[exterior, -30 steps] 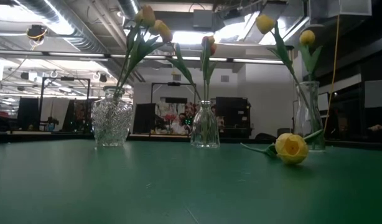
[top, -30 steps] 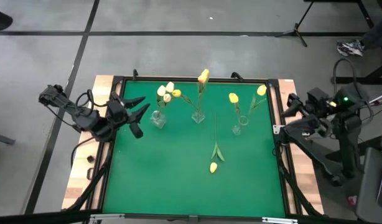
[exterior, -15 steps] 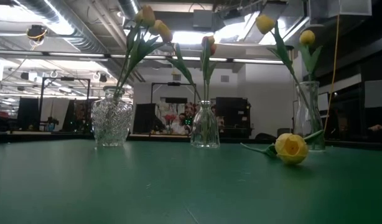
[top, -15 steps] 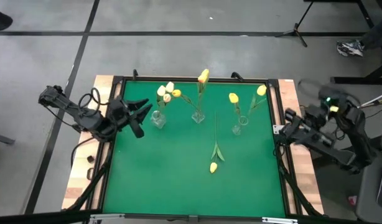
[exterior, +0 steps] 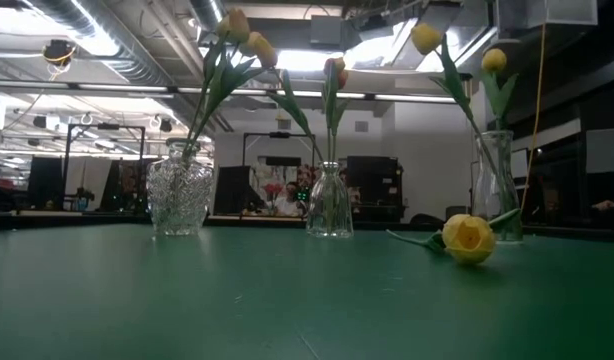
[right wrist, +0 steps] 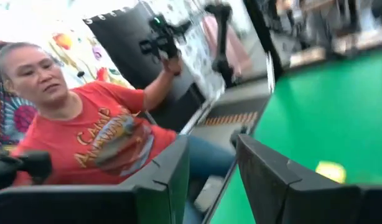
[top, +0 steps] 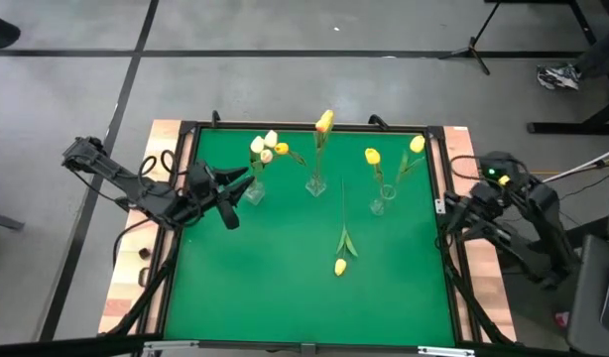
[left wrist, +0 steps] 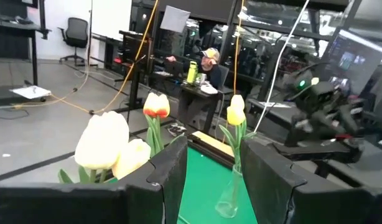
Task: Sort flowers into vase by color
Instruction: Put the yellow flower into the right transparent vase
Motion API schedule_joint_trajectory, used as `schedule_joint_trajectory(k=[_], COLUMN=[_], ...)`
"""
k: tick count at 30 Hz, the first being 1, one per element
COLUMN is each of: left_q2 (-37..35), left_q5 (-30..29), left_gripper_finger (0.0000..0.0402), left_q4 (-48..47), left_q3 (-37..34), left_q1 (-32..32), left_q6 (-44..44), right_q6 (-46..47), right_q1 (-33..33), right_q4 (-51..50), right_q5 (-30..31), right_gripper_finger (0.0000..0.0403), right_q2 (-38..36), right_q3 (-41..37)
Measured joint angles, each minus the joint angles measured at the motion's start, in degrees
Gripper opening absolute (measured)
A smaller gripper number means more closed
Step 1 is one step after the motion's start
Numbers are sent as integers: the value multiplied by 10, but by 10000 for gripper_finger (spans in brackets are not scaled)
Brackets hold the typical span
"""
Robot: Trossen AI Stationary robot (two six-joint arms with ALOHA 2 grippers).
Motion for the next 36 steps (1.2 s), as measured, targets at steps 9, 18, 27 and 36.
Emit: schedule_joint_trajectory(k=[9,18,27,36], left_q2=[8,33,33,33], left_q5=[-1,-14,-14,-14], left_gripper_finger=[145,145,145,145], left_q4=[-1,-2,-2,-2], left_q3=[0,0,0,0], left_q1=[2,26,28,-12], left_q6=[-27,-40,-12,32], right_q6=[31,162,392,505], right_q1=[158,261,386,684], right_q4=[-5,136,452,855], right_q5=[222,471,531,701], right_gripper_finger=[133,133,133,133], right_q2=[96,92,83,186], right_q3=[-40,-42,-195,-257])
